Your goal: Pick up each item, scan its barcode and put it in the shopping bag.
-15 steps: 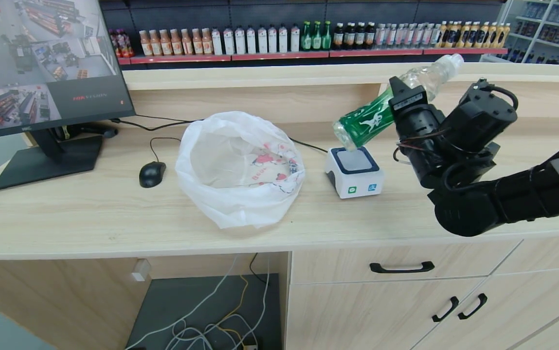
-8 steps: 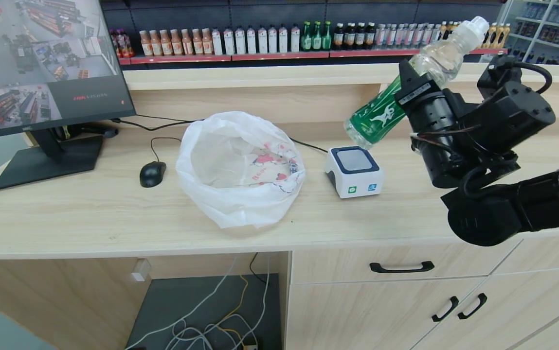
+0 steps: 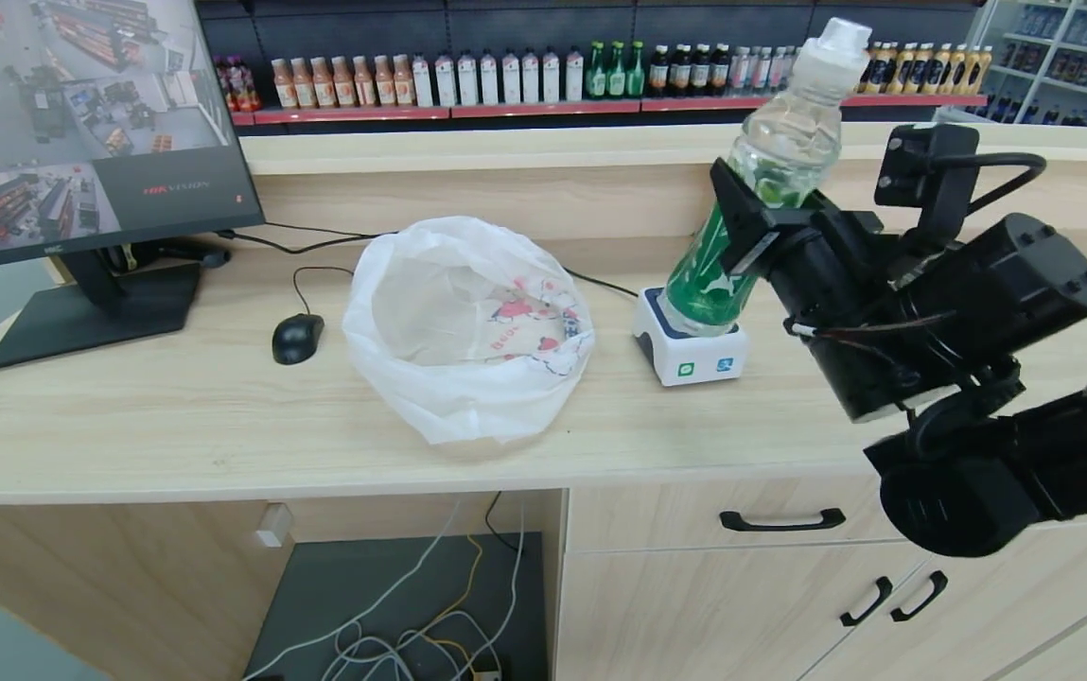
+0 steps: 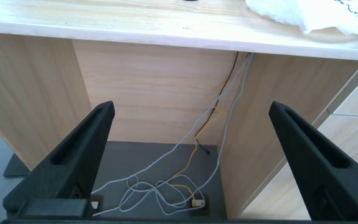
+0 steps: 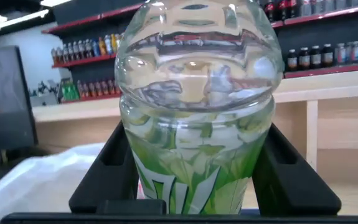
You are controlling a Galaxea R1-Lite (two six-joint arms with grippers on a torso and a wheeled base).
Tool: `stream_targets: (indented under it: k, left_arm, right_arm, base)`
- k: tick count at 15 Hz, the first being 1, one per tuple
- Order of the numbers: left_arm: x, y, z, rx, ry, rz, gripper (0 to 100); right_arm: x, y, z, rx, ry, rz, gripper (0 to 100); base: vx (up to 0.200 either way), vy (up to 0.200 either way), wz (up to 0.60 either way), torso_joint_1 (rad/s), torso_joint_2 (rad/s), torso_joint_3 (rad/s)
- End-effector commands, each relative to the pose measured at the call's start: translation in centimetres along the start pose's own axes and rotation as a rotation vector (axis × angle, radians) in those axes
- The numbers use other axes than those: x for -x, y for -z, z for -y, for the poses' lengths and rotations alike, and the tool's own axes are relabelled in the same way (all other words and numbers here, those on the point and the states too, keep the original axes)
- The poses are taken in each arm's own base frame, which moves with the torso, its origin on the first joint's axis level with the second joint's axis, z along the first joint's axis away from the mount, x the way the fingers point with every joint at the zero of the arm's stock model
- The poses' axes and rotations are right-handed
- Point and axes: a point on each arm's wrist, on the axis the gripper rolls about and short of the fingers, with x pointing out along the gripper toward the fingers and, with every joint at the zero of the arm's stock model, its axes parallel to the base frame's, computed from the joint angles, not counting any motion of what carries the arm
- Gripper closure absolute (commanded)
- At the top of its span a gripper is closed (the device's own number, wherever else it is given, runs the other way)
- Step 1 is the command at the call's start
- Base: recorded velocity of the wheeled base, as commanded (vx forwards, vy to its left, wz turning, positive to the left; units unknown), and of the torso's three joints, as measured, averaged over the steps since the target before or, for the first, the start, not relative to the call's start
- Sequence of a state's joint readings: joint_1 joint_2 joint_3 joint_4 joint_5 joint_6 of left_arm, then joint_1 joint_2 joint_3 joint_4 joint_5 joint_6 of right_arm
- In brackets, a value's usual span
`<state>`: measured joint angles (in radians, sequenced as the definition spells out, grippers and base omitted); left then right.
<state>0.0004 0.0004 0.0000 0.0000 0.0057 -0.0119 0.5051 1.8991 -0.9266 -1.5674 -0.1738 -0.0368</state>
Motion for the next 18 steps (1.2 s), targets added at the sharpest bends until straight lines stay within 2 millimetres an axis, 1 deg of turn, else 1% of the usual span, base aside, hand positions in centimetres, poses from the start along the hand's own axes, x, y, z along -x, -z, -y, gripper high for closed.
stream_targets:
  k: [1,3,5,6,8,10,12,16,18]
  left_arm:
    - [0.0,0.0,0.0,0.0,-0.001,0.0,0]
    - [0.0,0.0,0.0,0.0,-0.001,0.0,0]
    - [0.0,0.0,0.0,0.0,-0.001,0.0,0]
    - [0.0,0.0,0.0,0.0,-0.001,0.0,0]
    - [0.0,0.0,0.0,0.002,-0.001,0.0,0]
    - [0.0,0.0,0.0,0.002,-0.001,0.0,0]
    - [0.0,0.0,0.0,0.002,-0.001,0.0,0]
    - [0.0,0.0,0.0,0.002,-0.001,0.0,0]
    - [0.0,0.0,0.0,0.003,-0.001,0.0,0]
  right_arm:
    - [2.8,-1.3,-0.1,0.086,-0.069,-0.043,100]
    - [3.8,-1.8,0.0,0.116,-0.093,-0.055,100]
    - [5.2,-2.4,0.2,0.126,-0.148,-0.075,100]
    - [5.9,-2.8,0.3,0.122,-0.156,-0.079,100]
    - [6.9,-3.1,1.0,0.117,-0.143,-0.1,100]
    - [6.6,-3.2,1.1,0.106,-0.136,-0.091,100]
    - [6.4,-2.6,1.1,0.107,-0.133,-0.103,100]
    - [5.7,-2.4,1.1,0.091,-0.13,-0.094,100]
    - [5.7,-2.2,1.1,0.089,-0.13,-0.098,100]
  base:
    - [0.0,0.0,0.0,0.0,0.0,0.0]
    - [0.0,0.0,0.0,0.0,0.0,0.0]
    - [0.0,0.0,0.0,0.0,0.0,0.0]
    - [0.0,0.0,0.0,0.0,0.0,0.0]
    - [0.0,0.0,0.0,0.0,0.0,0.0]
    - [0.0,0.0,0.0,0.0,0.0,0.0]
    - [0.0,0.0,0.0,0.0,0.0,0.0]
    - [0.0,0.0,0.0,0.0,0.0,0.0]
    - [0.0,0.2,0.0,0.005,0.0,0.002]
